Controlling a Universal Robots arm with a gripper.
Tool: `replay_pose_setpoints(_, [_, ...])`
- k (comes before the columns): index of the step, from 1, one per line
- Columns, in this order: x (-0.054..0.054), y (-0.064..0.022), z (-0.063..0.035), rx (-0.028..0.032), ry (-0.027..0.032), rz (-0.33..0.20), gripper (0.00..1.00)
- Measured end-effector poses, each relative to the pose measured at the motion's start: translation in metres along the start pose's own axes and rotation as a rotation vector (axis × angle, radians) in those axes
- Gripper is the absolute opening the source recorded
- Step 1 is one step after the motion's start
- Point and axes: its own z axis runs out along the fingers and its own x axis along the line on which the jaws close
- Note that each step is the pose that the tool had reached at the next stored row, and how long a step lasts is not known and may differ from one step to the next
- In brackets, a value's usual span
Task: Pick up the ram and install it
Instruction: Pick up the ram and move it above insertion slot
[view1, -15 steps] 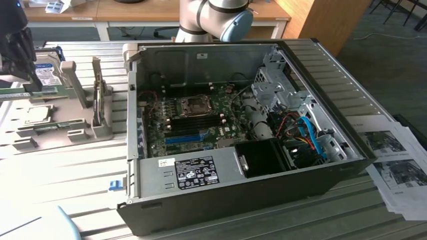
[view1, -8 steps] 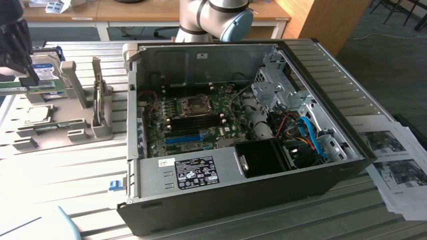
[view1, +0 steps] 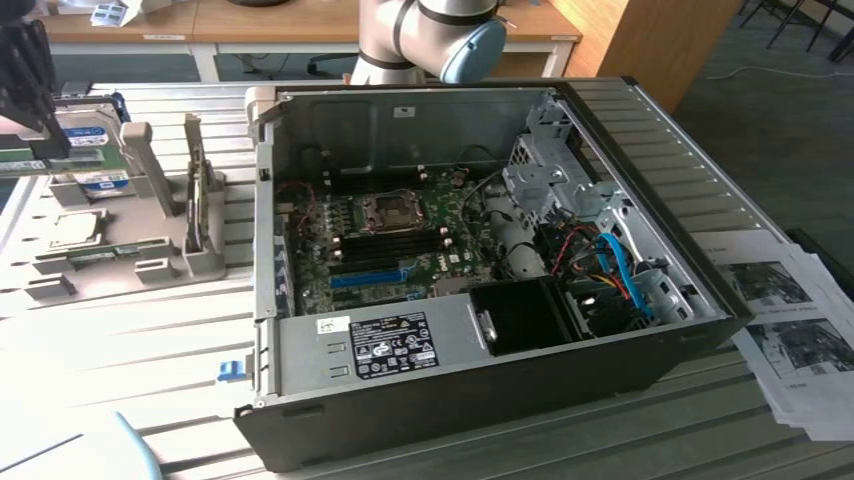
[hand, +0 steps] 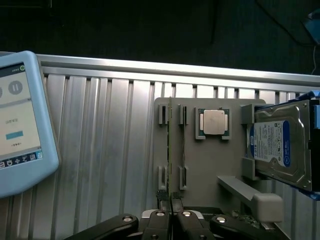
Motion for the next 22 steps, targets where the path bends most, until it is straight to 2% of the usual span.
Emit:
replay_pose_setpoints(11, [0.000, 0.0010, -0.0179, 0.0000, 0.0000, 0.000, 0.11])
replay_pose_setpoints(22, [0.000, 0.0011, -0.0195, 0.0004, 0.0000, 0.000, 0.11])
